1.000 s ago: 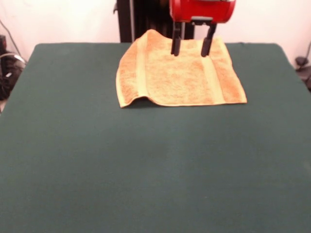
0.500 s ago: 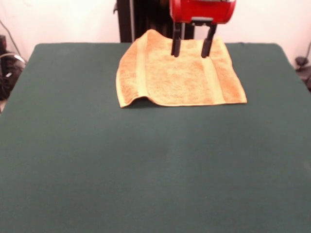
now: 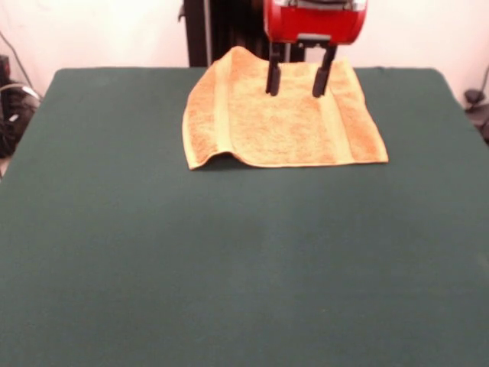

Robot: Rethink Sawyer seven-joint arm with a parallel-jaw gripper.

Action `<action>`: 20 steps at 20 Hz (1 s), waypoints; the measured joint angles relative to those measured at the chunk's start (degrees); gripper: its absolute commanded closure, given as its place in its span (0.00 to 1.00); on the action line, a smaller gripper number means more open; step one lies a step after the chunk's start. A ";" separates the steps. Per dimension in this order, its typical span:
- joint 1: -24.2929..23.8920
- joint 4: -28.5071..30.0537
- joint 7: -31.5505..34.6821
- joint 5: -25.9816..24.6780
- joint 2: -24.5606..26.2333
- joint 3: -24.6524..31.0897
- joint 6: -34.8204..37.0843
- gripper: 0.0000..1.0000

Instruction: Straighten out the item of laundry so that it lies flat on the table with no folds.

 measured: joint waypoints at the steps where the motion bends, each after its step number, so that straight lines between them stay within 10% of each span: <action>1: 0.14 0.18 0.00 -0.05 0.44 -0.42 -1.03 0.00; 20: 0.40 4.71 0.00 -0.01 10.45 -4.04 -16.60 0.00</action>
